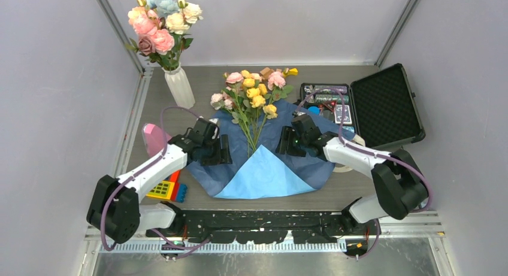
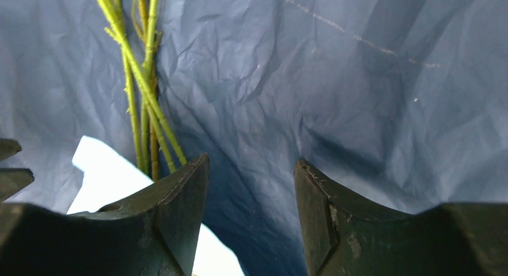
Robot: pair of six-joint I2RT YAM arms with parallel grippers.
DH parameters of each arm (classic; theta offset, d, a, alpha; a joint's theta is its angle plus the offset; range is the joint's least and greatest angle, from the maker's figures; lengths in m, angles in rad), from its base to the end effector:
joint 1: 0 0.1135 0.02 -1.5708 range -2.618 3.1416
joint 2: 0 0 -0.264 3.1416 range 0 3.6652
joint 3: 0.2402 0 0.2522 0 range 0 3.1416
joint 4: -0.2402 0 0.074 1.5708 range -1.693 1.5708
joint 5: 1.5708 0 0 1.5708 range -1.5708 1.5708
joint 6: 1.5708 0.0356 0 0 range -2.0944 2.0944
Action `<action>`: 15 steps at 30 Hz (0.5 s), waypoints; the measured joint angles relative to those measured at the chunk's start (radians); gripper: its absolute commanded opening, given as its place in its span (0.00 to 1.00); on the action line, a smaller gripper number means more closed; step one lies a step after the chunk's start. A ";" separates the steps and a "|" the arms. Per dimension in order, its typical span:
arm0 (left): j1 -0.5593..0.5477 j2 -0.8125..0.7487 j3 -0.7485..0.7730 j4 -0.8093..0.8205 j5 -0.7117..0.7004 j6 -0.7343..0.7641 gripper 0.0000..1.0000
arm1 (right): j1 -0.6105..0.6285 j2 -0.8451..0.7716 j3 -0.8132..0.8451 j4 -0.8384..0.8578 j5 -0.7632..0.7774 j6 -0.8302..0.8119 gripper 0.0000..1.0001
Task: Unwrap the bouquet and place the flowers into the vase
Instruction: Unfold the wrapping paper at the center of the board.
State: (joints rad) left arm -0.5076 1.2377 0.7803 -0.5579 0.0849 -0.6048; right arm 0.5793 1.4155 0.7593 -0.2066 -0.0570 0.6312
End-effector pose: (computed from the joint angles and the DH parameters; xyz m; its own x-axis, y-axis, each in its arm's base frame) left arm 0.2062 -0.1182 0.2156 -0.9084 -0.1430 -0.3929 0.0084 0.9333 -0.3591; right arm 0.2341 0.1556 0.1892 -0.8541 0.1453 -0.4995 -0.0911 0.9035 0.4187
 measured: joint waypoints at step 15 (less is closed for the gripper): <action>0.253 0.024 -0.176 0.097 0.118 -0.021 0.59 | -0.042 0.104 0.023 -0.020 0.117 -0.042 0.60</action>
State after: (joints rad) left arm -0.2550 1.2613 0.6041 -0.4614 0.2031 -0.6254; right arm 0.5377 1.5192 0.7818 -0.2264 0.0605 0.5888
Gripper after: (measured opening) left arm 0.598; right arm 0.603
